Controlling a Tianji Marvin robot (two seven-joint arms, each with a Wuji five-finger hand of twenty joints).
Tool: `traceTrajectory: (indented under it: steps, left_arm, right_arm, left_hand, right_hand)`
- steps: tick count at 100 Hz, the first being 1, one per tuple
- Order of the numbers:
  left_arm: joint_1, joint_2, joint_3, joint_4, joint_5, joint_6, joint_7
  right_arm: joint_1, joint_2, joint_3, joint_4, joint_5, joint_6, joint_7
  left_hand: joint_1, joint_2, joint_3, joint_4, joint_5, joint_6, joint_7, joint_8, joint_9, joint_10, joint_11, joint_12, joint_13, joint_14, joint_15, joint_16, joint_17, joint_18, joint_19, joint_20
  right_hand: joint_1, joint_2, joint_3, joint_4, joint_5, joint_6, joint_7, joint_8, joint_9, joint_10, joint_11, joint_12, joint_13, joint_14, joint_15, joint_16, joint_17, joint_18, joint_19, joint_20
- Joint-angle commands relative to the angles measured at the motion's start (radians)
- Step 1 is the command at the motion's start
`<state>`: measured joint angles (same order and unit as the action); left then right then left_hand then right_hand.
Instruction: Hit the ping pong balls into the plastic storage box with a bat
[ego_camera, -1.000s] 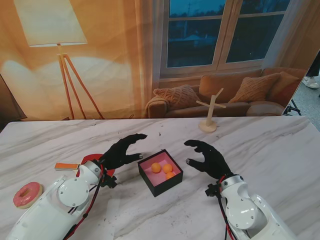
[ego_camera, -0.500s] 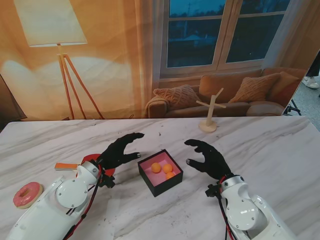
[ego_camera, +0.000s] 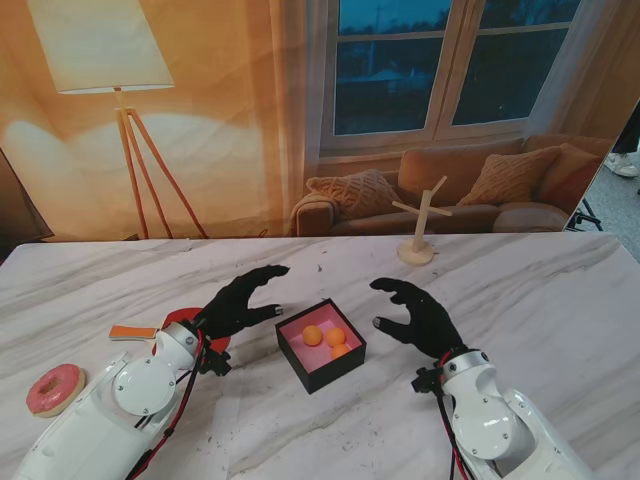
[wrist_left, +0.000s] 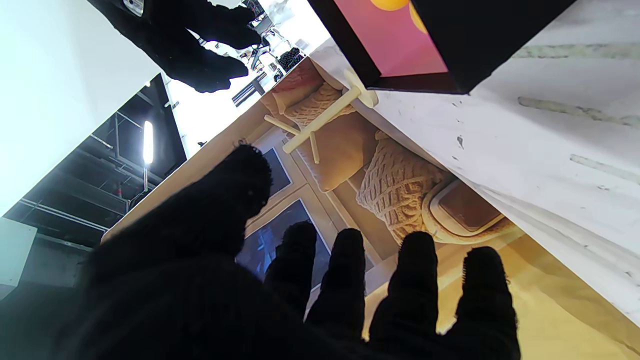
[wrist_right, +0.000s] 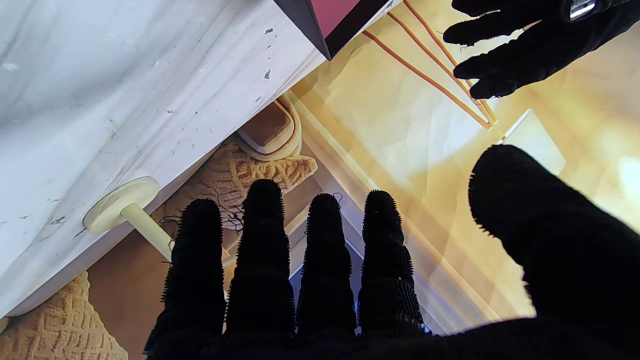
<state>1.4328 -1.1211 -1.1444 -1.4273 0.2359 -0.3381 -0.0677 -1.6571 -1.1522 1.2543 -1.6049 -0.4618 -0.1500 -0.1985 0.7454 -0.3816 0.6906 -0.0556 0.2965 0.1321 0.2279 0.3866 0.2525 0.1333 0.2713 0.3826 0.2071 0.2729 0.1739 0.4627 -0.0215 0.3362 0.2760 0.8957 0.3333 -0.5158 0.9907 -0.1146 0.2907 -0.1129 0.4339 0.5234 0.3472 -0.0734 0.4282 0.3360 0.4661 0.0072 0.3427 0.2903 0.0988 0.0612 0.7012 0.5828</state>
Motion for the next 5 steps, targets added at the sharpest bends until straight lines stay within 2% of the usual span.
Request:
traceTrajectory:
  steps: [1, 5]
  left_arm:
    - [0.004, -0.004, -0.002, -0.001, 0.000, -0.005, -0.008]
    - [0.003, -0.004, -0.001, 0.000, -0.001, -0.008, -0.008]
  right_arm:
    - [-0.002, -0.001, 0.002, -0.002, -0.004, 0.005, 0.012]
    - [-0.002, -0.001, 0.003, -0.001, -0.005, 0.004, 0.010]
  left_hand:
    - [-0.020, 0.014, -0.024, 0.008, -0.005, -0.006, -0.018, -0.008, 0.013, -0.007, 0.002, 0.003, -0.017, -0.004, 0.006, 0.006, 0.002, -0.003, -0.018, 0.025]
    - [-0.021, 0.014, -0.024, 0.008, -0.005, -0.005, -0.018, -0.008, 0.011, -0.007, 0.002, 0.003, -0.017, -0.005, 0.006, 0.006, 0.001, -0.003, -0.019, 0.025]
  right_hand:
    - [-0.023, 0.008, -0.023, 0.036, -0.039, 0.003, -0.007, 0.009, -0.029, -0.008, 0.002, -0.003, -0.030, -0.025, -0.015, 0.000, 0.003, -0.025, -0.019, 0.016]
    - [-0.022, 0.009, -0.022, 0.037, -0.039, 0.002, -0.007, 0.009, -0.030, -0.009, 0.002, -0.003, -0.029, -0.026, -0.015, 0.000, 0.004, -0.024, -0.020, 0.016]
